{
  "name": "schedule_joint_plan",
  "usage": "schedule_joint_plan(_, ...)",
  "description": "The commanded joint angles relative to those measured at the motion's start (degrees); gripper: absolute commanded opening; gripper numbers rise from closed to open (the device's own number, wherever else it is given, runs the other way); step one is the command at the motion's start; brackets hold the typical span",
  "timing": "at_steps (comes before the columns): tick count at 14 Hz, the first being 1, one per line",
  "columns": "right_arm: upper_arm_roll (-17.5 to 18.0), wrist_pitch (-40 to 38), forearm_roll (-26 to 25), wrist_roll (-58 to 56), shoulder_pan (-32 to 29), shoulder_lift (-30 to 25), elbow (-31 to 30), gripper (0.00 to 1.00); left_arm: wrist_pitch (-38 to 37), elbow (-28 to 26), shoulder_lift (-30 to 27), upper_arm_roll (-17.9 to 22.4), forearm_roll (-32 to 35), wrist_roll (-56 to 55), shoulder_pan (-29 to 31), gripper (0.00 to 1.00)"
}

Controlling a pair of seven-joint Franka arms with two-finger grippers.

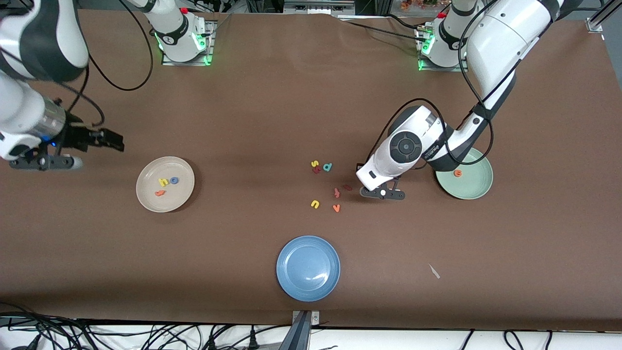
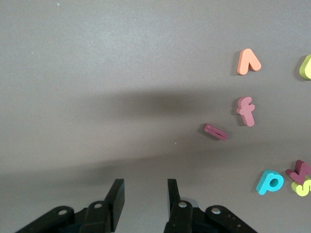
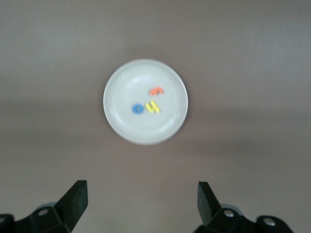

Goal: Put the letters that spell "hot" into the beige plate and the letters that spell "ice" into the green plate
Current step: 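Return the right arm to rest while the left gripper reaches the pink i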

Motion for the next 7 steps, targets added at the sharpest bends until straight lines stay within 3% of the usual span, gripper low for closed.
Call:
schedule_joint_plan(1, 2.83, -4.95, -2.03, -2.47, -1.85, -4.15, -2.07, 1.00, -0.26, 1.41, 0.72, 0.20, -3.65, -0.25, -0.44, 0.41)
schedule_joint_plan(3, 5.29, -8.30, -2.11, -4.32, -4.48, -5.55, -1.89, 1.00, -0.17, 4.38, 1.68, 0.29, -5.76, -1.21, -1.84, 0.41)
schedule_joint_plan(7, 5.38, -7.97, -1.67, -6.70, -4.84, -6.87, -1.62, 1.00, 3.06, 6.06, 4.23, 0.29, -5.95, -8.67, -3.16, 0.44)
